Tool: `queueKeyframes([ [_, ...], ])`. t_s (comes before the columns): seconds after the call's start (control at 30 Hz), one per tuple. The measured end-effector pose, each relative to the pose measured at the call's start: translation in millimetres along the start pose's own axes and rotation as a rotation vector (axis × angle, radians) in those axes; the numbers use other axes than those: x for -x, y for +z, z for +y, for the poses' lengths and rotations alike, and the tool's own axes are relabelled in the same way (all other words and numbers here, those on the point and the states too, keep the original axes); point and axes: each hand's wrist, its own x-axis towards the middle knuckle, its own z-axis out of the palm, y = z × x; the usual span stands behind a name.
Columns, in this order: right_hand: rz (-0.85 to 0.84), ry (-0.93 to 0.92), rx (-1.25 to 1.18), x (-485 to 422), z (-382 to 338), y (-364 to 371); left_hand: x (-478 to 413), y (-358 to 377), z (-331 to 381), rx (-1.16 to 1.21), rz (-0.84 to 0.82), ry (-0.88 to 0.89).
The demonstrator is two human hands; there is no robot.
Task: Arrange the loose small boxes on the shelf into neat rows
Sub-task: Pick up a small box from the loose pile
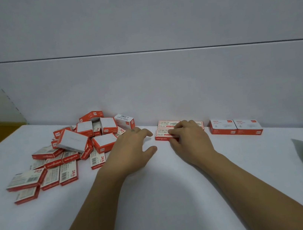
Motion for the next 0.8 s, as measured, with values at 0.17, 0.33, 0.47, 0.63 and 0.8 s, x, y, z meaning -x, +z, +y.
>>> queueKeyframes([
  [0.17, 0.013, -0.010, -0.021, 11.4, -8.7, -9.7, 20.9, -11.4, -11.4, -0.070, 0.037, -0.076],
  [0.33, 0.020, -0.121, -0.062, 19.1, -35.3, -16.2, 62.0, -26.1, -34.7, -0.118, 0.136, -0.111],
  [0.47, -0.082, -0.206, -0.068, 18.8, -61.5, -21.1, 96.8, -43.2, -58.0, -0.160, 0.198, -0.240],
  [0.63, -0.166, -0.336, -0.071, 21.5, -112.3, -27.6, 125.6, -59.5, -83.4, -0.196, 0.215, -0.389],
  [0.8, -0.238, -0.415, -0.125, 19.6, -164.4, -17.4, 139.2, -68.2, -96.0, -0.188, 0.254, -0.412],
])
